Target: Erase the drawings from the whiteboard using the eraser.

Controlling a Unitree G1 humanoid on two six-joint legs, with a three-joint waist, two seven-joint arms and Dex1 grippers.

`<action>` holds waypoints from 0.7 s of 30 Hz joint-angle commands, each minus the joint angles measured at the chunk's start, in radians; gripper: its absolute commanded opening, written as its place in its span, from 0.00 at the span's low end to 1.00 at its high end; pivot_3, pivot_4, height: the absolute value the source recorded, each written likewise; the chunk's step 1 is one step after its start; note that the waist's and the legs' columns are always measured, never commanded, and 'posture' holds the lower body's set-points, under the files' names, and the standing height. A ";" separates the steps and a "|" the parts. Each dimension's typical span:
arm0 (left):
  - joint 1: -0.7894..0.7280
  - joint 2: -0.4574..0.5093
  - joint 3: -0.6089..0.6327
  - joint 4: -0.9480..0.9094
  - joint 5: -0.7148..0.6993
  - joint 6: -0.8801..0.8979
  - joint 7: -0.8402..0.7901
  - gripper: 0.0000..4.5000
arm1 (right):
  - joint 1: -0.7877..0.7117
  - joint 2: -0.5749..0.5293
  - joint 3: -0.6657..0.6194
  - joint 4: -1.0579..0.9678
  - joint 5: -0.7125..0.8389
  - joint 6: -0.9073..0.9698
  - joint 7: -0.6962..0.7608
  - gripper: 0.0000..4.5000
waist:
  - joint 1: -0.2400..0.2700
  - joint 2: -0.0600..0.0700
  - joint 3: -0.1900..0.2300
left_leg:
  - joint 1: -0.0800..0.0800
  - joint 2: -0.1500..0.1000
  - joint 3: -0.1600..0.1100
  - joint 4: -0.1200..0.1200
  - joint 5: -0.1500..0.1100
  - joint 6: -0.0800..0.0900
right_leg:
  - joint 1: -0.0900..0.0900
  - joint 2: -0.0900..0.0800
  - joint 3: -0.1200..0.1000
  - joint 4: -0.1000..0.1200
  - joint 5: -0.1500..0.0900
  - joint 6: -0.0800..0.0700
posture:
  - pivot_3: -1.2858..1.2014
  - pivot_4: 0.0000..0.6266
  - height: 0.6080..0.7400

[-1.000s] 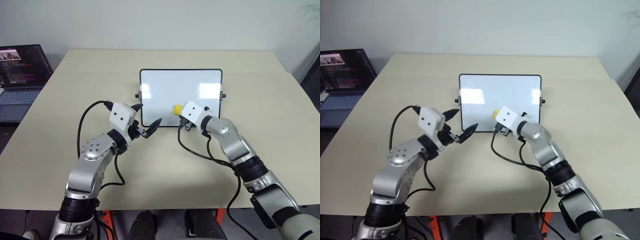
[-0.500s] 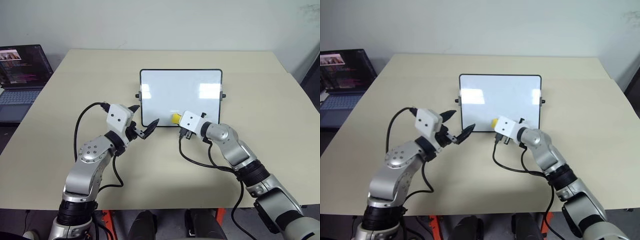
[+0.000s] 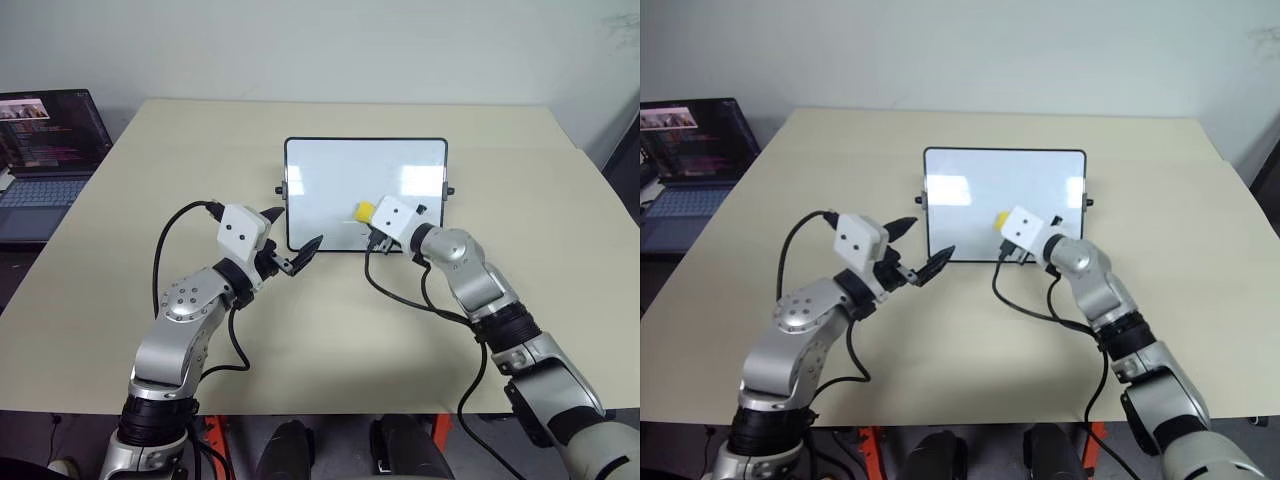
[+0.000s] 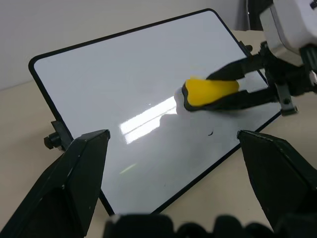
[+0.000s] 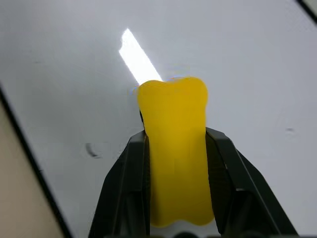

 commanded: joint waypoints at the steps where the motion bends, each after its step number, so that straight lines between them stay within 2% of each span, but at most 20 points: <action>1: -0.023 0.000 0.007 -0.015 -0.009 -0.013 -0.004 1.00 | -0.019 -0.003 -0.034 0.023 0.000 -0.003 -0.027 0.26 | 0.000 0.000 0.000 | 0.000 0.000 0.000 0.000 0.000 0.000 | 0.000 0.000 0.000 0.000 0.000 0.000 | 0.52 0.24 1.00; 12: -0.027 0.009 0.012 -0.018 -0.009 -0.009 -0.009 1.00 | 0.069 -0.002 0.009 -0.060 -0.022 0.006 -0.003 0.26 | 0.000 0.000 0.000 | 0.000 0.000 0.000 0.000 0.000 0.000 | 0.000 0.000 0.000 0.001 0.000 0.000 | 0.52 0.24 1.00; 21: -0.023 0.020 0.022 -0.041 -0.018 0.013 -0.008 1.00 | 0.153 -0.019 0.048 -0.026 -0.054 -0.057 -0.004 0.26 | -0.001 0.000 0.000 | 0.002 0.000 0.000 0.000 0.000 0.000 | 0.000 0.000 0.001 0.003 0.000 0.000 | 0.52 0.24 1.00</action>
